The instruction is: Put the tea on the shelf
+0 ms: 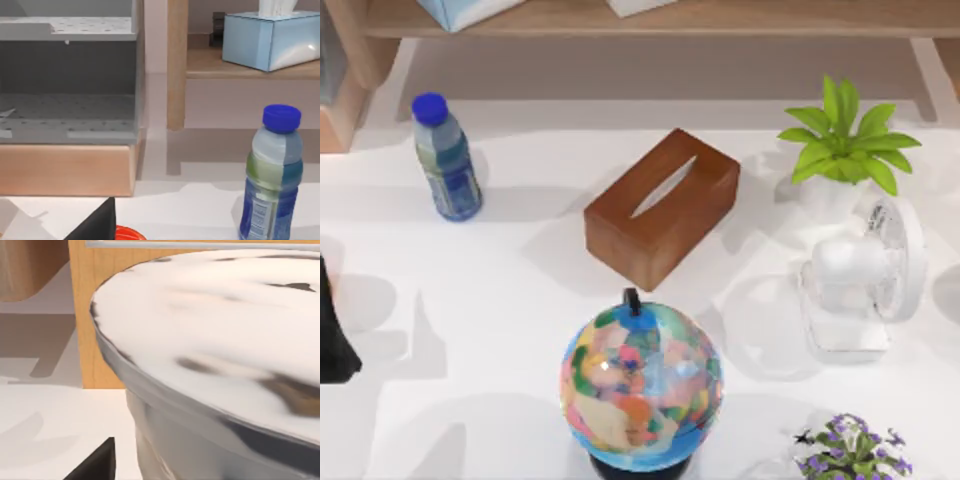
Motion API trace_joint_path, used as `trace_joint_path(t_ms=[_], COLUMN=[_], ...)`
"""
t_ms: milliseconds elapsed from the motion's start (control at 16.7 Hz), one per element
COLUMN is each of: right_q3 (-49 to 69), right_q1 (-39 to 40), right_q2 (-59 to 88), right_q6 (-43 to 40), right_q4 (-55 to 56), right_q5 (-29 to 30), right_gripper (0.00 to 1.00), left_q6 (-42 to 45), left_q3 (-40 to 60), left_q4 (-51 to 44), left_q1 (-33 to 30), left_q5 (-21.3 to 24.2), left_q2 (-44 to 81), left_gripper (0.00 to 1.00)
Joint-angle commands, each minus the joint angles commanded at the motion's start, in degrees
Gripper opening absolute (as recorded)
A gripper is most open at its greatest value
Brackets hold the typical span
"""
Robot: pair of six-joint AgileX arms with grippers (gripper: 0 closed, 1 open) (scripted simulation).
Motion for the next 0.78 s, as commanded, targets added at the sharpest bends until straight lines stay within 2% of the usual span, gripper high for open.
trace_joint_path(t_ms=[180, 780], right_q3=[0.00, 0.00], right_q1=[0.00, 0.00], right_q2=[0.00, 0.00], right_q6=[0.00, 0.00], right_q4=[0.00, 0.00], right_q5=[0.00, 0.00], right_gripper=[1.00, 0.25], left_q6=[0.00, 0.00], left_q3=[0.00, 0.00], left_q4=[0.00, 0.00], left_q1=[0.00, 0.00], left_q5=[0.00, 0.00], left_q2=[0.00, 0.00], left_gripper=[1.00, 1.00])
